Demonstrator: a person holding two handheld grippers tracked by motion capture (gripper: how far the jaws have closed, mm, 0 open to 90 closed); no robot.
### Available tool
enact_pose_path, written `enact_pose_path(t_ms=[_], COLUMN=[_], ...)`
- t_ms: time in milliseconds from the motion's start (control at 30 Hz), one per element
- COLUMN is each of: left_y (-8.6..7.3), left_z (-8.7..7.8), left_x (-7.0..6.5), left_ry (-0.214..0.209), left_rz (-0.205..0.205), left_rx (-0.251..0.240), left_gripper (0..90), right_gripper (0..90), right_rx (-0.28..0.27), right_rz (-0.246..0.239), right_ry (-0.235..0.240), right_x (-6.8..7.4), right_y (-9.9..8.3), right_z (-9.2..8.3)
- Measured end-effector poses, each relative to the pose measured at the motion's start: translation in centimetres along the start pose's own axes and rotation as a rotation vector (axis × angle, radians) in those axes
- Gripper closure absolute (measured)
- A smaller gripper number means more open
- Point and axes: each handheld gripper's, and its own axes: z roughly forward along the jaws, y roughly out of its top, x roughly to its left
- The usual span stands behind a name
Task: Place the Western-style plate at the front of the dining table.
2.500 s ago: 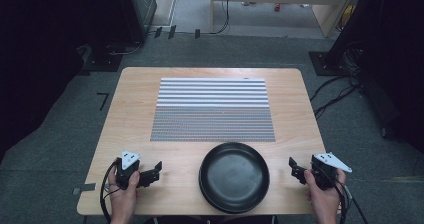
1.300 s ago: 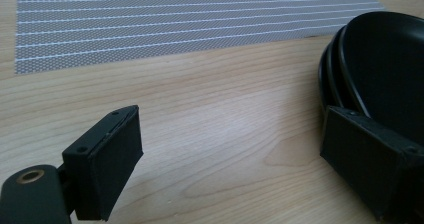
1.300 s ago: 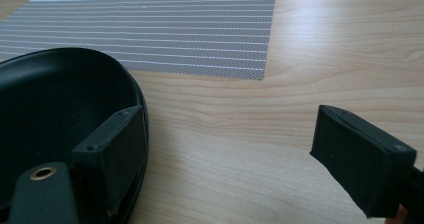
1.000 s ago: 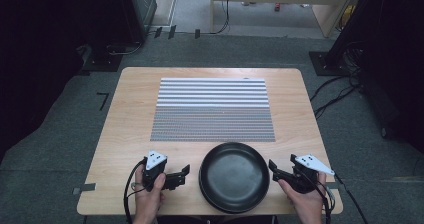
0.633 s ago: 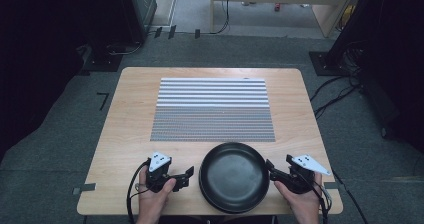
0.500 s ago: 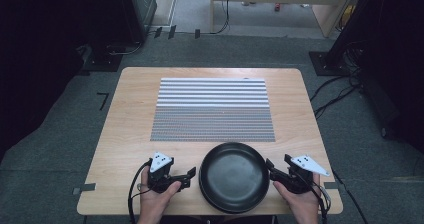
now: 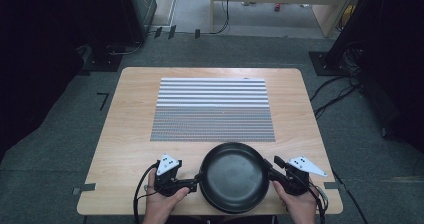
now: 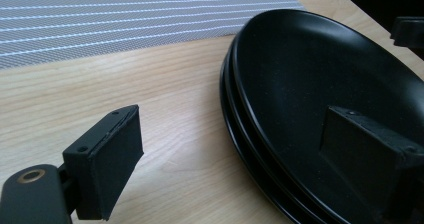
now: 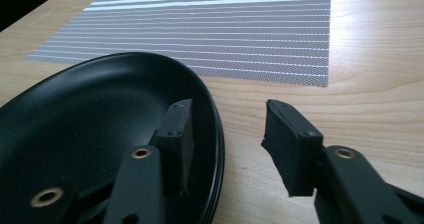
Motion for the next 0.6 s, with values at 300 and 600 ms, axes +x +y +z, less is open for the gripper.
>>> enact_pose_path(t_ms=[300,600], left_y=[-0.5,-0.9], left_z=[0.8,1.3], left_x=[-0.8,-1.1], left_ry=[-0.027,-0.025], left_rz=[0.001,0.0], left_rx=[0.031,0.047], left_gripper=[15.0,30.7], right_gripper=[68.2,77.1], right_rx=[0.061,0.087], right_rz=[0.02,0.057], right_ry=[0.03,0.028], right_x=[0.2,0.1], right_y=[-0.3,-0.3], right_z=[0.3,0.1])
